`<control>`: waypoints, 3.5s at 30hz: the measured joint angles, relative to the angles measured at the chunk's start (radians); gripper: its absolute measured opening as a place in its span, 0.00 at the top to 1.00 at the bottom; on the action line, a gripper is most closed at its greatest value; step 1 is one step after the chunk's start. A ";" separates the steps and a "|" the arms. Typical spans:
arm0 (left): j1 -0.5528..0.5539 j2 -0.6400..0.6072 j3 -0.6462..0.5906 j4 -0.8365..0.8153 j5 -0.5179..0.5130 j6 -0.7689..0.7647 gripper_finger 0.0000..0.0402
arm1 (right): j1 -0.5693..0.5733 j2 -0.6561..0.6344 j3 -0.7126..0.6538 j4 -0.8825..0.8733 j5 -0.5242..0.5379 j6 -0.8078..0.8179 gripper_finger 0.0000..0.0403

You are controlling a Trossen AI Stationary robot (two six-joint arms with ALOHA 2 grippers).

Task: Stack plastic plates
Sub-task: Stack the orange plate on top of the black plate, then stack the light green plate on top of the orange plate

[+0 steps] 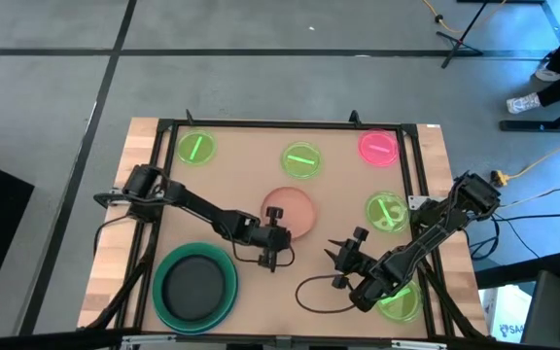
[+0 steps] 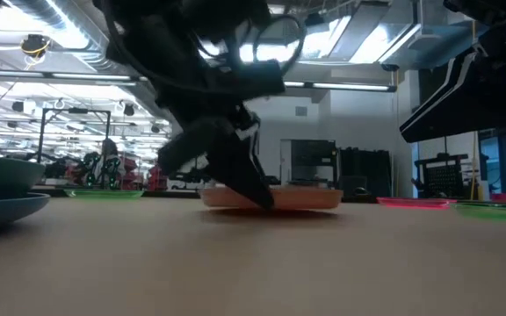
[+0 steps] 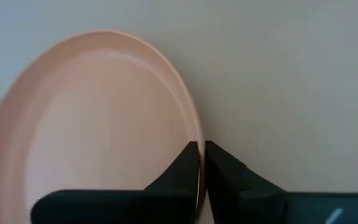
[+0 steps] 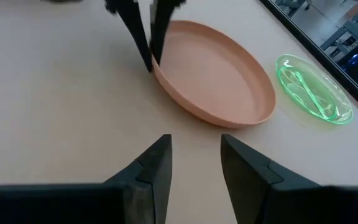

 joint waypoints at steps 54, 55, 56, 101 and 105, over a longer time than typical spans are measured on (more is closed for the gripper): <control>-0.792 -0.462 0.000 -0.576 0.006 -1.347 0.93 | 0.000 0.000 0.000 0.029 -0.062 -0.018 0.69; -0.788 -0.462 0.000 -0.577 0.006 -1.351 0.91 | 0.000 0.000 0.000 0.029 -0.063 -0.018 0.69; -0.783 -0.462 0.000 -0.577 0.006 -1.355 0.89 | 0.000 0.000 0.000 0.029 -0.063 -0.018 0.69; -0.551 -0.233 0.000 -0.525 -0.273 -0.909 0.69 | -0.084 -0.141 -0.112 -0.691 -0.578 0.584 0.69; -0.551 -0.233 0.000 -0.525 -0.273 -0.909 0.69 | -0.148 -0.140 -0.185 -0.639 -0.614 0.577 0.69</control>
